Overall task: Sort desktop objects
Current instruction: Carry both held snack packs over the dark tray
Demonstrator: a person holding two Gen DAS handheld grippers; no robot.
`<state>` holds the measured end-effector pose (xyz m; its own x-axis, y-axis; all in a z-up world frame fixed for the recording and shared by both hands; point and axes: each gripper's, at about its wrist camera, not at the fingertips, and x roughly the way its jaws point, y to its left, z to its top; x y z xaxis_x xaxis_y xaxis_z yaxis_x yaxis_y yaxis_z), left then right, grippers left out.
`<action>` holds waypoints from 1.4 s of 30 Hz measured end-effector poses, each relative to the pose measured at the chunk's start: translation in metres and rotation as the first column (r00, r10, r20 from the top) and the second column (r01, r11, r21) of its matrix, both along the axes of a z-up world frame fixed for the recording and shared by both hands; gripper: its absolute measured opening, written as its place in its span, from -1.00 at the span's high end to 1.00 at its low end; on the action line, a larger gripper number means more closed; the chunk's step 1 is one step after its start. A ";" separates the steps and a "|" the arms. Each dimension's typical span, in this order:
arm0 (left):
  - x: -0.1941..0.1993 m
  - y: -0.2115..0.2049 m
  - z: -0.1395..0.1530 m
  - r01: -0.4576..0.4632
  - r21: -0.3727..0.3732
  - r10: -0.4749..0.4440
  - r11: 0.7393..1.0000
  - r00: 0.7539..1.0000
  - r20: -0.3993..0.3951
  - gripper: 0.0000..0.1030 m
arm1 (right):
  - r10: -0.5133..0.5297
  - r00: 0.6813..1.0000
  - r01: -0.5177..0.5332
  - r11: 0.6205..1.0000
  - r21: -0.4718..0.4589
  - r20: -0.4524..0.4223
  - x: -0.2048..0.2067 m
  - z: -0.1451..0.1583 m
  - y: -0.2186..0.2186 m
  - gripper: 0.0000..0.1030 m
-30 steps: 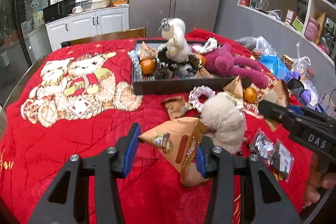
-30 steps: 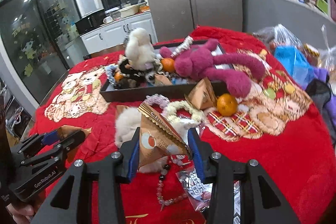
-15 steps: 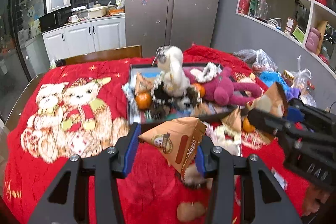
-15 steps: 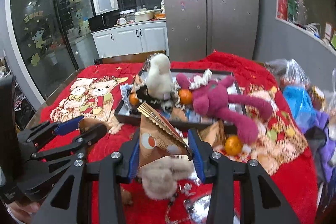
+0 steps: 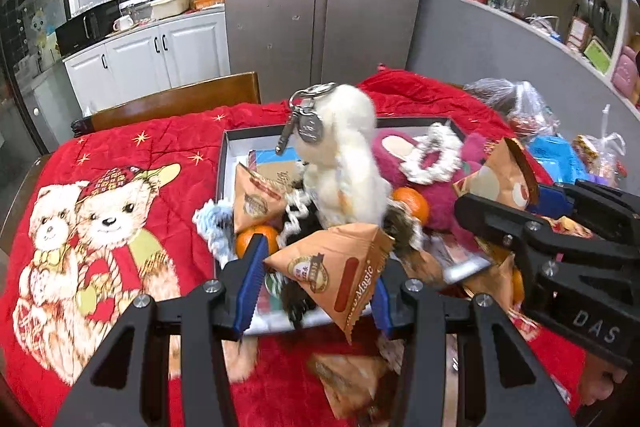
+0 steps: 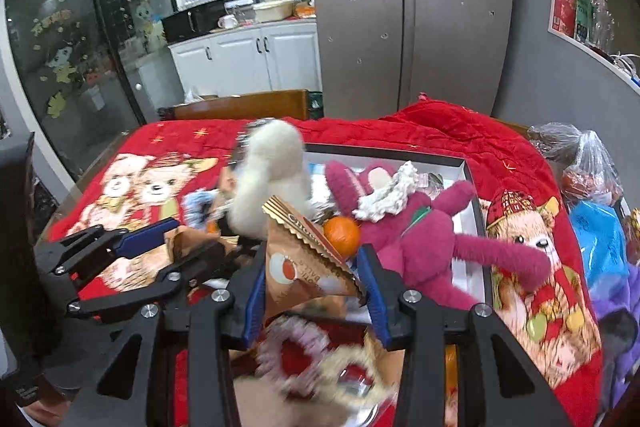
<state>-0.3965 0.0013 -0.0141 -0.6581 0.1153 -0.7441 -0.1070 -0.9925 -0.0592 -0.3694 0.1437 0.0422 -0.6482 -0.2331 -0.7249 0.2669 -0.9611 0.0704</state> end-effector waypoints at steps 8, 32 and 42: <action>-0.020 -0.008 -0.007 0.003 0.023 -0.002 1.000 1.000 -0.026 0.08 | -0.024 0.999 0.023 1.000 0.020 0.032 -0.047 -0.022 0.005 0.16; -0.019 -0.015 -0.032 -0.039 -0.065 0.039 0.997 0.999 0.002 -0.19 | 0.015 0.999 -0.018 0.997 0.071 0.039 -0.053 -0.046 -0.019 0.11; -0.011 -0.004 -0.022 -0.003 -0.073 0.002 0.997 1.000 -0.015 -0.71 | 0.034 0.998 -0.027 0.993 0.111 -0.060 -0.038 -0.024 -0.028 -0.46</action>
<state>-0.4072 -0.0029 -0.0362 -0.6695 0.0594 -0.7404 -0.1050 -0.9944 0.0151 -0.4070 0.1158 0.0181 -0.6865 -0.1744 -0.7059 0.2970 -0.9534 -0.0534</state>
